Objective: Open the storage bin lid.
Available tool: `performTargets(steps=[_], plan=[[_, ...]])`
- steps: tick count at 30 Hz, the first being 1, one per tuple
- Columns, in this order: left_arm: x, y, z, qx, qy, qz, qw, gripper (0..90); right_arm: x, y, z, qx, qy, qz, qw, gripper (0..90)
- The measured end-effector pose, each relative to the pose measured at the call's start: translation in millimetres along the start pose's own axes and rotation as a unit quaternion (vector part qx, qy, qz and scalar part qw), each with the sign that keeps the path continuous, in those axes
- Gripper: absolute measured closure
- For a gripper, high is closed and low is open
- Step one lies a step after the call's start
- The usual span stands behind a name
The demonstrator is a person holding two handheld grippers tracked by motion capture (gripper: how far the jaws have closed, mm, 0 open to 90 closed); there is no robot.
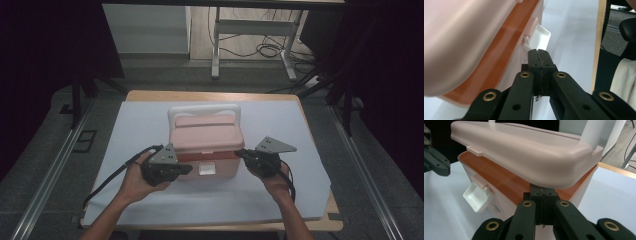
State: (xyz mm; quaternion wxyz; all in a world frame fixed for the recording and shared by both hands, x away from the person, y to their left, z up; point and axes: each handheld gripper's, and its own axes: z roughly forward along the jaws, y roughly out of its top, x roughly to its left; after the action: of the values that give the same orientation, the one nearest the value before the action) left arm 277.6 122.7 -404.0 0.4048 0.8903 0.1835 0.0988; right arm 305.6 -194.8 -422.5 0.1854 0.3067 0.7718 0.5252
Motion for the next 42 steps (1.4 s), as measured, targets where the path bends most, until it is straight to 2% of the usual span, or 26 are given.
performTargets(steps=[7, 14, 27, 28, 42], plan=[[-3.9, 0.5, 11.3, -0.007, 0.009, -0.006, 0.9999, 90.0, 0.0, -0.2, 0.5, 0.0, -0.001, 0.0, 1.0, 89.8], [-9.6, 9.1, 17.4, -0.005, 0.012, 0.009, 0.9999, 90.0, -0.2, -0.2, 0.4, -0.001, -0.001, 0.0, 1.0, 89.8], [-16.1, 14.9, 36.6, -0.011, 0.019, 0.016, 0.9996, 89.9, -0.5, -0.3, 0.0, 0.0, 0.0, 0.001, 1.0, 89.8], [-17.1, 15.4, 38.9, -0.008, 0.026, 0.022, 0.9994, 89.9, -0.4, -0.3, 0.0, 0.0, 0.0, 0.001, 1.0, 89.8], [-16.6, 15.8, 47.7, 0.002, 0.035, 0.026, 0.999, 89.8, -0.9, -0.2, -0.6, -0.001, -0.001, 0.0, 1.0, 89.7]])
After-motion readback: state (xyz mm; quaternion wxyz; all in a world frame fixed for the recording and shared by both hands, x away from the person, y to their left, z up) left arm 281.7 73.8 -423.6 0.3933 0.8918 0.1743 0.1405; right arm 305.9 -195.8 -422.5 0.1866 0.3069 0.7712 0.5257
